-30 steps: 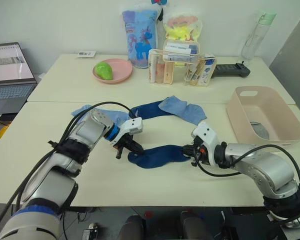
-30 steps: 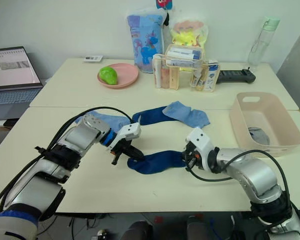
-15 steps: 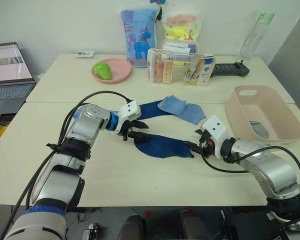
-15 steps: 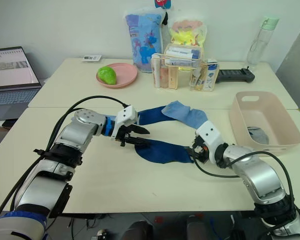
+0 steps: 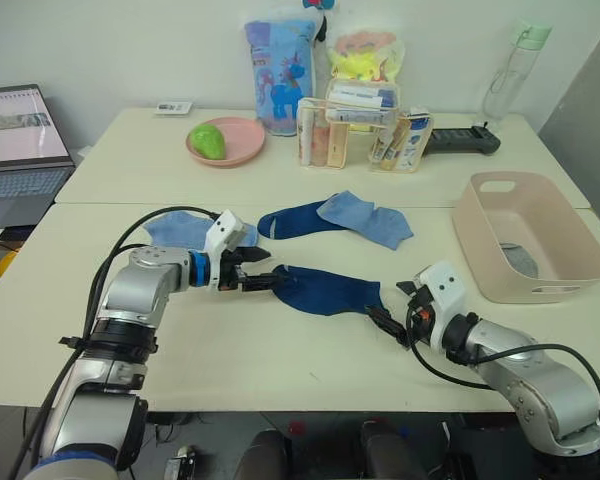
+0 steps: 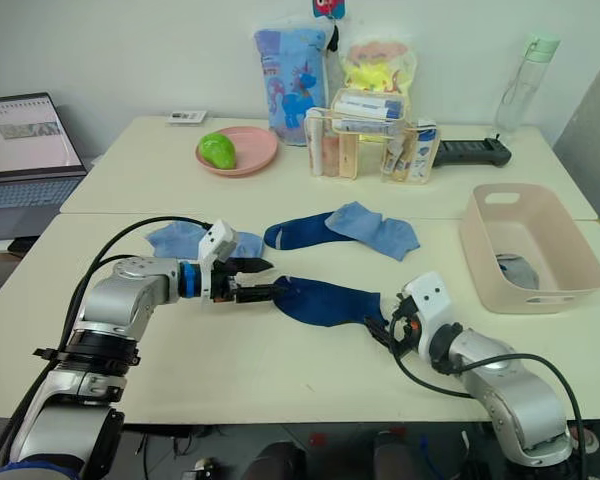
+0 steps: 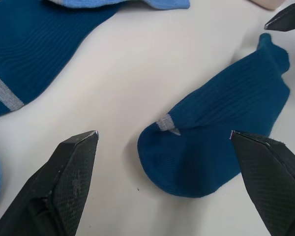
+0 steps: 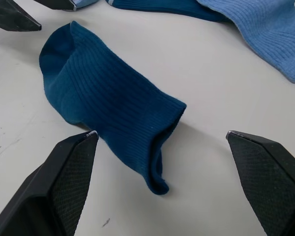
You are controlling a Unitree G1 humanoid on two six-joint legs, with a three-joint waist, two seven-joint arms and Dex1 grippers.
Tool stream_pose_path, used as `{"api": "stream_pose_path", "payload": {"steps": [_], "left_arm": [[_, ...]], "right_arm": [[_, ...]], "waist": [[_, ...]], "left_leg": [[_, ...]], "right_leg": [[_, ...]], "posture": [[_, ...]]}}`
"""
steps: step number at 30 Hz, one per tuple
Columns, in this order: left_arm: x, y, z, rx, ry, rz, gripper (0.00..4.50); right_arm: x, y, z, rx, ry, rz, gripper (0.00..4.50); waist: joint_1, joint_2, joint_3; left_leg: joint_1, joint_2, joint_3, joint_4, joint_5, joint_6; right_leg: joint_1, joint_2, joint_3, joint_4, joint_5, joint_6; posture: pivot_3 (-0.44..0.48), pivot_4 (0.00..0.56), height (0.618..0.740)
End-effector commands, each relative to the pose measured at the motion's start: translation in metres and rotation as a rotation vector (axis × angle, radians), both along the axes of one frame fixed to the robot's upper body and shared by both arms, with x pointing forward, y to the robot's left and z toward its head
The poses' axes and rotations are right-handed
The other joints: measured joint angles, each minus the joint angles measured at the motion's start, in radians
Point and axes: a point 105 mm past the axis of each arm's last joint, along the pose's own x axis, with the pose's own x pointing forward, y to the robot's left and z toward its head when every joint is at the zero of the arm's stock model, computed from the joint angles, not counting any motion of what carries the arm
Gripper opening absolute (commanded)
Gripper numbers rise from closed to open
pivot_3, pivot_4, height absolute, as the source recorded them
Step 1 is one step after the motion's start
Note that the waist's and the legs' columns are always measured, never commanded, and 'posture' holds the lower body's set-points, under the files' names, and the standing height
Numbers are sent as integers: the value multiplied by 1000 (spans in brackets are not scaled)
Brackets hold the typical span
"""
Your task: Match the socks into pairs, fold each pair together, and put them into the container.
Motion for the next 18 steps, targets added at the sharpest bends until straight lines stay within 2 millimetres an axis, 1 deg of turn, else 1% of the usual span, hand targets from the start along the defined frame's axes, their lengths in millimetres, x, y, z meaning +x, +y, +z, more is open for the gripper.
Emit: {"api": "stream_pose_path", "payload": {"steps": [1, 4, 7, 9, 11, 16, 18], "left_arm": [[6, -6, -2, 28, -55, 28, 4479], [5, -13, -8, 26, -50, 20, 4479], [2, -16, -20, 47, -7, 19, 3874], [2, -15, -24, 49, 5, 22, 3262], [1, -16, -24, 37, 3, 16, 2626], [-2, -16, -12, -23, -2, 17, 1083], [-3, -13, -6, -44, -16, 32, 479]], "right_arm": [[1, 4, 4, 11, -34, -3, 4500], [4, 7, 1, 19, -34, -14, 4500], [5, 9, -1, 46, -3, -12, 3872], [4, 9, -2, 50, 7, 7, 3222], [2, 10, -1, 50, 5, 23, 2482], [-1, 12, 8, 74, 4, 56, 732], [-4, 13, 14, 120, 20, 74, 41]], "waist": [[0, 0, 0], [-1, 0, 0], [-1, 0, 0], [-1, 0, 0], [-1, 0, 0], [-1, 0, 0], [-1, 0, 0]], "left_leg": [[0, 0, 0, 0, 0, 0], [0, 0, 0, 0, 0, 0], [0, 0, 0, 0, 0, 0], [0, 0, 0, 0, 0, 0], [0, 0, 0, 0, 0, 0], [0, 0, 0, 0, 0, 0], [0, 0, 0, 0, 0, 0]], "right_leg": [[0, 0, 0, 0, 0, 0], [0, 0, 0, -1, 0, 0], [-1, 0, 0, 0, 0, 0], [0, 0, 0, 0, 0, 0], [0, 0, 0, 0, 0, 0], [0, 0, 0, 0, 0, 0], [0, 0, 0, 0, 0, 0]], "posture": [[0, 150, 703], [0, 150, 703], [0, 150, 703], [0, 150, 703], [0, 150, 703], [0, 150, 703], [0, 150, 703]]}}
